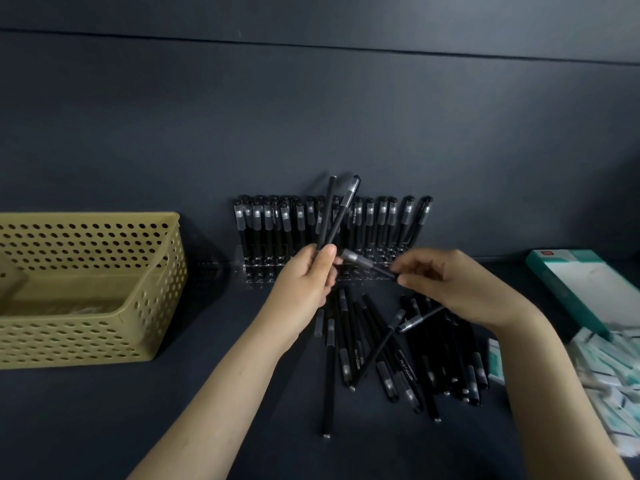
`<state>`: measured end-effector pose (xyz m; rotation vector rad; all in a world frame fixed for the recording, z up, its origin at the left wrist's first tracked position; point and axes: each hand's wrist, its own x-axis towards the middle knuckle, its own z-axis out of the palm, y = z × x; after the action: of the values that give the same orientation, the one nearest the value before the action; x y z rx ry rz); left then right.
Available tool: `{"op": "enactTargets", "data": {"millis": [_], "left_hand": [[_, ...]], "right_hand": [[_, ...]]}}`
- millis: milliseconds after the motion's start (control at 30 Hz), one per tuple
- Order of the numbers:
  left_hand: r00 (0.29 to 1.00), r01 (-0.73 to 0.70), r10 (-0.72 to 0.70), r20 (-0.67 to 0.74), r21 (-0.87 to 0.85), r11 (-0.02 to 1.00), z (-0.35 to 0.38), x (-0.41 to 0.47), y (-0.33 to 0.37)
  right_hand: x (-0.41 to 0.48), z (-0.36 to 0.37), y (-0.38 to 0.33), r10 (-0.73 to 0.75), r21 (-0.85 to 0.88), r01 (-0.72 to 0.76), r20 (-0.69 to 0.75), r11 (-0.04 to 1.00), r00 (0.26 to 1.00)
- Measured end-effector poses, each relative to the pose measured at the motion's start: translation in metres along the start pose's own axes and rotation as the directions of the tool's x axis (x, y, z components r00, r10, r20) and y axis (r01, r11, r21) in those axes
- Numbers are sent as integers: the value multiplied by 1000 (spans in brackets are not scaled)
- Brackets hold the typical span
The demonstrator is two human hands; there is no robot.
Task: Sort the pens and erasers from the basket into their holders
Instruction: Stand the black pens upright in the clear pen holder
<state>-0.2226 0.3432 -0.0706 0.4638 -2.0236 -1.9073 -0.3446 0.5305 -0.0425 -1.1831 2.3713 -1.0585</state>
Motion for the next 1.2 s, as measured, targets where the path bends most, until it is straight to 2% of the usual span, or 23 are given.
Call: {"op": "enactTargets", "data": {"millis": [133, 267, 367, 600, 967, 1200], "left_hand": [[999, -11, 12, -35, 35, 999, -5, 0, -10], [999, -22, 24, -24, 55, 998, -5, -1, -15], [998, -59, 59, -11, 61, 996, -2, -4, -15], [995, -92, 95, -36, 73, 993, -3, -6, -17], [996, -75, 78, -52, 52, 996, -5, -5, -19], [995, -77, 80, -54, 49, 996, -6, -4, -21]], "right_hand": [[3, 2, 9, -12, 121, 33, -172, 992, 985], [9, 6, -1, -128, 254, 199, -270, 947, 954], [16, 10, -10, -159, 214, 247, -359, 945, 920], [35, 23, -4, -161, 92, 275, -622, 957, 766], [38, 38, 12, -176, 51, 268, -633, 962, 754], [39, 44, 9, -191, 9, 238, -565, 971, 803]]}}
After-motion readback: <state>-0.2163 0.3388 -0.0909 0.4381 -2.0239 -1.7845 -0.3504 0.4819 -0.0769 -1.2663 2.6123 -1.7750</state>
